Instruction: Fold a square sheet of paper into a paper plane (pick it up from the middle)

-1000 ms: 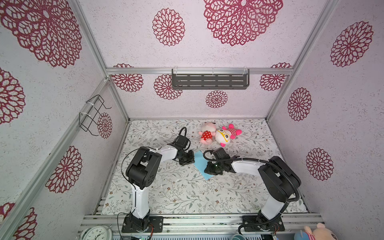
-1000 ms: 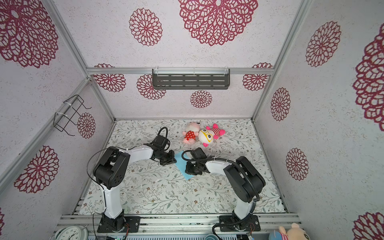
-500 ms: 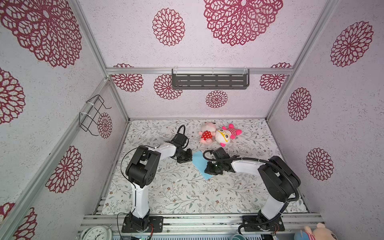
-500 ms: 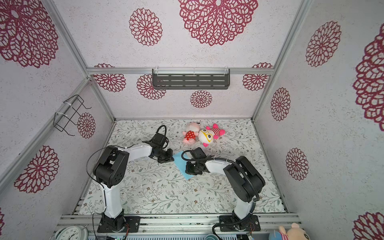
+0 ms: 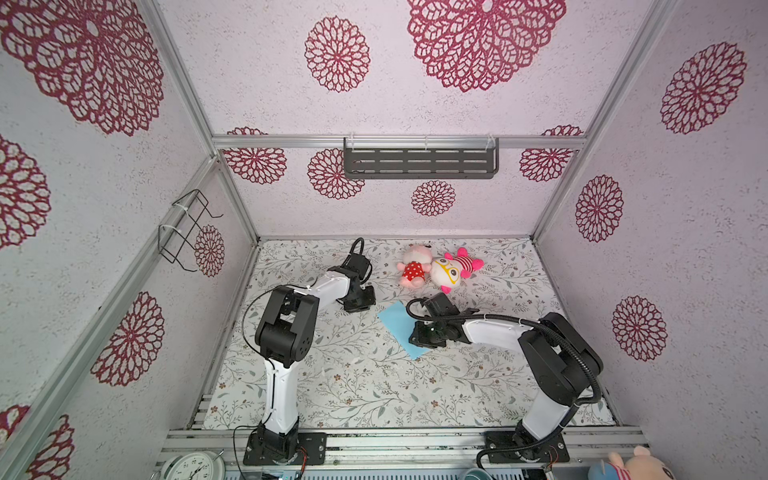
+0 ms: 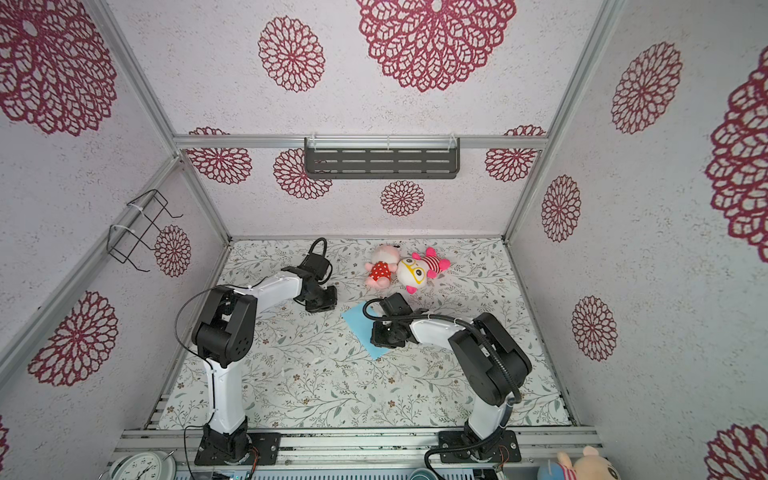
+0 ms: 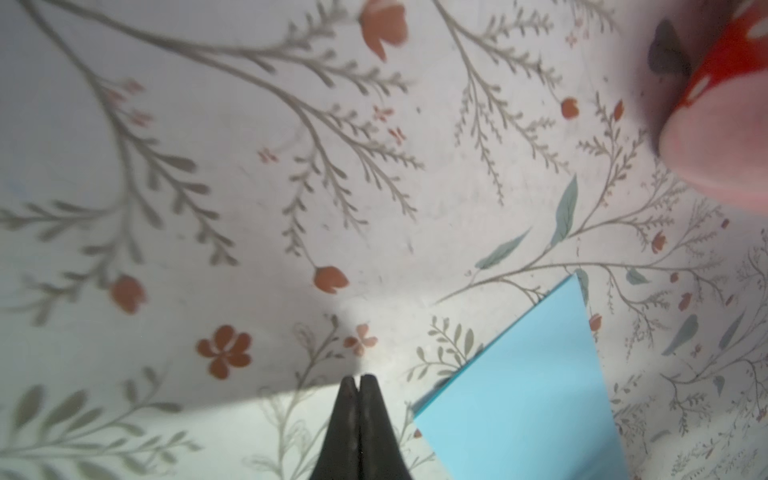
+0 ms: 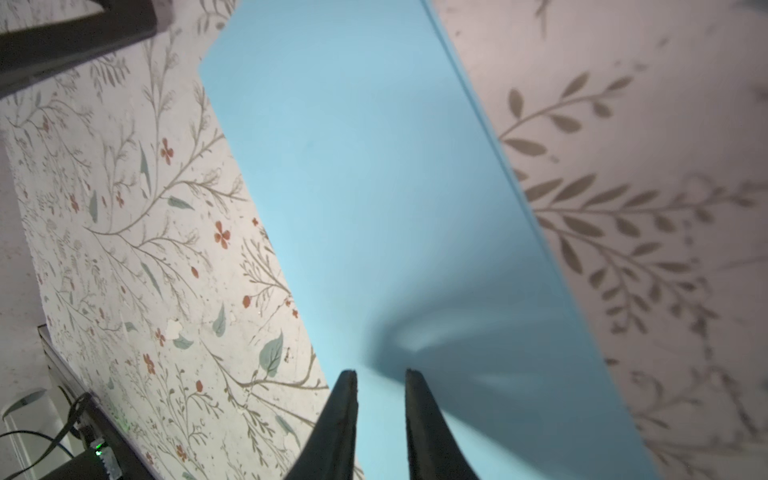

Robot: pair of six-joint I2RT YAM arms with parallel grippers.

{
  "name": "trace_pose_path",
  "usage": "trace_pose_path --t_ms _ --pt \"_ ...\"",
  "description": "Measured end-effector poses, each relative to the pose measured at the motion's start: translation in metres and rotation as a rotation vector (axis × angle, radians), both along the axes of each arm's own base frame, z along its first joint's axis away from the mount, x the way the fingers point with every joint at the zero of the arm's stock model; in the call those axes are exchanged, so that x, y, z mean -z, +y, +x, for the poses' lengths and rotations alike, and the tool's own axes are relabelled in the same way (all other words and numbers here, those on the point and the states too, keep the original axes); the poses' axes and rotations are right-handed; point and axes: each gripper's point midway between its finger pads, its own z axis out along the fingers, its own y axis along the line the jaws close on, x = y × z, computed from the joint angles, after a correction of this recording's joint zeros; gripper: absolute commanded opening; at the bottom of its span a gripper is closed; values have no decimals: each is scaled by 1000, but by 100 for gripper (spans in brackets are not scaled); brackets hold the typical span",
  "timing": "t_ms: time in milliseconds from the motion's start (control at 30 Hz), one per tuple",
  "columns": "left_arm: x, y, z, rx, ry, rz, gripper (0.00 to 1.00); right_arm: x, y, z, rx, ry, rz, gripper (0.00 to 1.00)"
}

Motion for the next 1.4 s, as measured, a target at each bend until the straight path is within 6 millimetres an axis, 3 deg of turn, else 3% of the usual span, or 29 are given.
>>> trace_pose_path --t_ms 167,333,567,933,1167,1400 --pt "-38 8 0 -56 -81 -26 34 -25 -19 24 66 -90 14 49" --pt "-69 14 -16 -102 -153 -79 53 -23 -47 43 131 -103 -5 52" --pt "-57 23 -38 -139 -148 -95 76 -1 -62 29 94 -22 -75 53" --pt "-68 18 -40 -155 -218 -178 99 6 -44 -4 14 41 -10 49" --pt "-65 -2 -48 -140 -202 -328 97 2 -10 -35 -5 82 169 50" --pt "-62 -44 -54 -79 -124 -520 83 -9 -19 -37 84 60 253 61"
